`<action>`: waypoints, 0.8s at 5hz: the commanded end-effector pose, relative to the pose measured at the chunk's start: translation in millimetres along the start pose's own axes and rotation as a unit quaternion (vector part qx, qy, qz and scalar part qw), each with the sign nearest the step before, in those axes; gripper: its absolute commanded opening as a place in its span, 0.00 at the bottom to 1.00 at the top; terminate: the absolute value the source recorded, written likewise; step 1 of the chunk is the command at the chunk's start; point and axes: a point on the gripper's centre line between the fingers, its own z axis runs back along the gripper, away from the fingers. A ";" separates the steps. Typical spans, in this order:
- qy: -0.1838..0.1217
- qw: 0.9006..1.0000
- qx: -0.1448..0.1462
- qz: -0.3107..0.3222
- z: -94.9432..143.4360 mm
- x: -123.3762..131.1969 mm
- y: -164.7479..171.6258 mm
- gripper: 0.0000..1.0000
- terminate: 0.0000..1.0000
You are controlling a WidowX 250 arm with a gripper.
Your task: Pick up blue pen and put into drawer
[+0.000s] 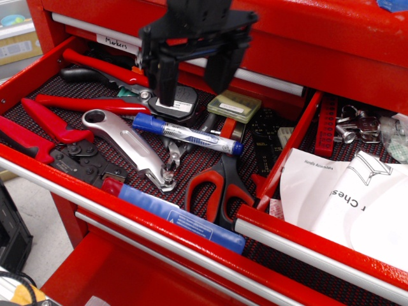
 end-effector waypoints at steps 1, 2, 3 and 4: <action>-0.014 0.990 -0.050 0.128 -29.2 37.5 -8.8 1.00 0.00; -0.035 0.984 -0.064 0.161 -46.8 44.6 -16.5 1.00 0.00; -0.039 0.979 -0.075 0.184 -62.2 49.2 -22.5 1.00 0.00; -0.011 0.973 -0.105 0.205 -75.8 46.6 -28.5 1.00 0.00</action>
